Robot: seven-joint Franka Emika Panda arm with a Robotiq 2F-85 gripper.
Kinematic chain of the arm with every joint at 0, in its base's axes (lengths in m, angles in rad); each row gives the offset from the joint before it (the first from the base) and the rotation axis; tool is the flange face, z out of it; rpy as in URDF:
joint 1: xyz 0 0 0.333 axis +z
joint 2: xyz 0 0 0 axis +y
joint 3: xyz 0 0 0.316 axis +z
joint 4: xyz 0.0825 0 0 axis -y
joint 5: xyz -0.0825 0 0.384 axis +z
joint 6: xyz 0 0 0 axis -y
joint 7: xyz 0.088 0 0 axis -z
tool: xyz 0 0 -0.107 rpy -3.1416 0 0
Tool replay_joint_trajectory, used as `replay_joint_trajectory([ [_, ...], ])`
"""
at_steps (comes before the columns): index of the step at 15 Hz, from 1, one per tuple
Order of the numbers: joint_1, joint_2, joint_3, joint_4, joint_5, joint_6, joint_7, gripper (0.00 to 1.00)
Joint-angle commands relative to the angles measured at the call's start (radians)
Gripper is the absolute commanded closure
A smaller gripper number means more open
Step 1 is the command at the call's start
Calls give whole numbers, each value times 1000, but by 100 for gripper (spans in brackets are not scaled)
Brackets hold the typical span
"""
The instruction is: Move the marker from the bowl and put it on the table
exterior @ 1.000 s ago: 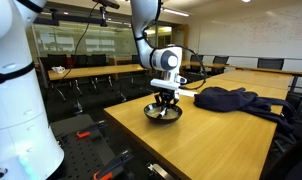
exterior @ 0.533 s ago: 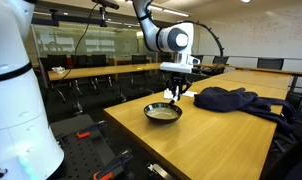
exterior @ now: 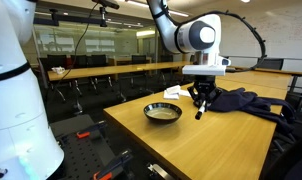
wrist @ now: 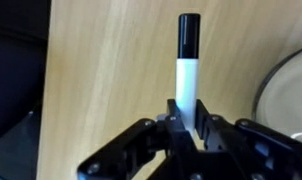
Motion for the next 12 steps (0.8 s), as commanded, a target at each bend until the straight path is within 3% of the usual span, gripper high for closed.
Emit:
replay_joint_trajectory([
  [1,-32,73,5,64,-4,8,-31,95],
  [5,-65,175,30,134,-14,4,-119,95],
  [6,-62,191,26,143,-20,8,-114,54],
  [8,-44,192,15,148,-43,-6,-96,49],
  [12,-39,98,21,103,-43,-28,-84,18],
])
